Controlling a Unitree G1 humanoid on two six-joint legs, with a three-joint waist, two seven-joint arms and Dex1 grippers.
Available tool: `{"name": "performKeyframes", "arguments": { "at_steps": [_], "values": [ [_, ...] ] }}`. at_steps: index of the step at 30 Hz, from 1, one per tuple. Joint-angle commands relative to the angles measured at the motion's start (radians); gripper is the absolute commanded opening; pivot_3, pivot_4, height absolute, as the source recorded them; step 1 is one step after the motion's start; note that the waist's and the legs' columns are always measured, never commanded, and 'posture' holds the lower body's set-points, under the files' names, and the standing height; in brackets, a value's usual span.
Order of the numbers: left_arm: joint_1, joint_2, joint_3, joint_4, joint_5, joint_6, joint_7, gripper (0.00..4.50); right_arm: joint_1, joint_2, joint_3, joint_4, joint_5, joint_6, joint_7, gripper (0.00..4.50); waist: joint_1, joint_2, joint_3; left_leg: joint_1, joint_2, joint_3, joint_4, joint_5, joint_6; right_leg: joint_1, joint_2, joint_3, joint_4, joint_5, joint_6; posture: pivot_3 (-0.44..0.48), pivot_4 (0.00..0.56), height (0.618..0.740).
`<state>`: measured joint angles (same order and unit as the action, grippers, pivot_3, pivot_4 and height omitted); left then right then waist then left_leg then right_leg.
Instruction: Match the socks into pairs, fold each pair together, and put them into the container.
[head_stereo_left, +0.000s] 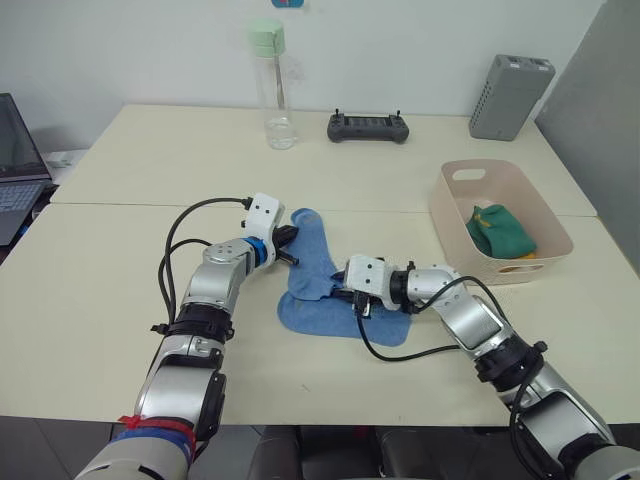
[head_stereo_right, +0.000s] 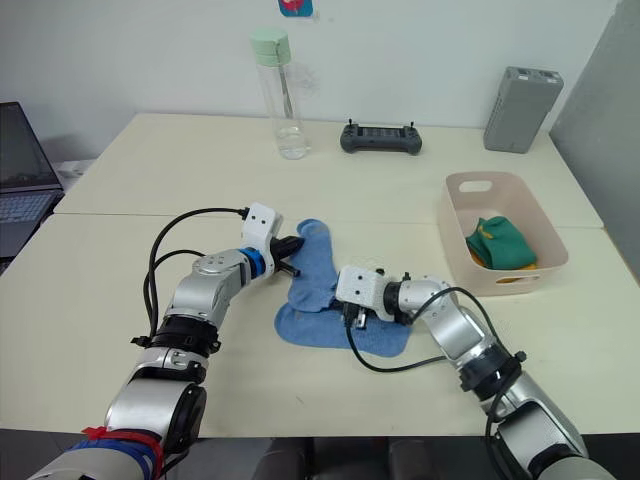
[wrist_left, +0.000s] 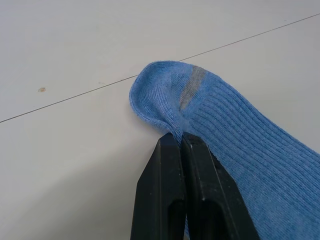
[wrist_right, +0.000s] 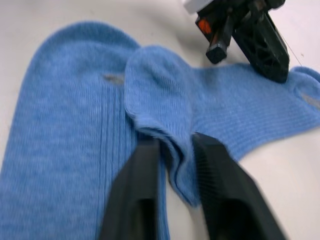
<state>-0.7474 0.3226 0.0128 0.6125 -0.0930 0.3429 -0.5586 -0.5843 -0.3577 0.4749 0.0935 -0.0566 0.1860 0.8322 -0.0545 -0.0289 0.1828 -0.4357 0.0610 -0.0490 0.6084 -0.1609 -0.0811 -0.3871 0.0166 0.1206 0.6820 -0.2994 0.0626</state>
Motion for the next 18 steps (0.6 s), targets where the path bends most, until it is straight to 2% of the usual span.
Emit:
{"name": "performKeyframes", "arguments": {
  "at_steps": [1,5,8,12,15,18],
  "values": [
    [-0.020,0.004,0.003,-0.026,-0.003,-0.005,-0.001,0.00,-0.012,0.000,-0.058,-0.028,0.027,0.002,0.005,0.03,0.001,0.000,0.000,0.000,0.000,0.000,0.000,0.000,0.000,0.000,0.000,0.000,0.000,0.000,0.000,0.000,0.150,0.740],
    [-0.013,0.008,0.011,-0.039,-0.009,-0.001,0.004,0.00,0.000,-0.001,-0.099,-0.032,0.039,0.010,0.002,0.03,0.001,0.000,0.000,0.000,0.000,0.000,0.000,0.000,0.000,0.000,0.000,0.000,0.000,0.000,0.000,0.000,0.150,0.740],
    [0.004,0.004,0.039,-0.080,-0.023,0.016,0.042,0.00,0.019,-0.048,-0.139,-0.049,0.045,-0.006,0.012,0.03,0.002,0.000,0.000,0.000,0.000,0.000,0.000,0.000,0.000,0.000,0.000,0.000,0.000,0.000,0.000,0.000,0.150,0.740],
    [0.081,-0.017,0.081,-0.263,-0.059,0.111,0.115,0.00,0.028,-0.148,-0.192,-0.029,0.026,-0.069,0.013,0.03,0.003,0.000,0.000,0.000,0.000,0.000,0.000,0.000,0.000,0.000,-0.001,0.001,-0.001,0.000,0.000,0.000,0.150,0.740],
    [0.182,-0.081,0.093,-0.480,-0.104,0.234,0.185,0.00,0.009,-0.210,-0.187,0.063,-0.028,-0.173,0.012,0.03,0.003,0.000,0.000,0.000,0.000,0.000,0.000,0.000,0.000,0.001,0.000,0.000,0.000,0.000,0.000,0.000,0.150,0.740],
    [0.288,-0.157,0.101,-0.686,-0.118,0.352,0.296,0.00,0.000,-0.207,-0.205,0.110,-0.003,-0.200,0.031,0.03,0.002,0.000,0.000,0.001,0.000,0.000,0.000,0.000,0.000,0.001,-0.001,0.001,-0.001,0.000,0.000,0.000,0.150,0.740]
  ]
}}
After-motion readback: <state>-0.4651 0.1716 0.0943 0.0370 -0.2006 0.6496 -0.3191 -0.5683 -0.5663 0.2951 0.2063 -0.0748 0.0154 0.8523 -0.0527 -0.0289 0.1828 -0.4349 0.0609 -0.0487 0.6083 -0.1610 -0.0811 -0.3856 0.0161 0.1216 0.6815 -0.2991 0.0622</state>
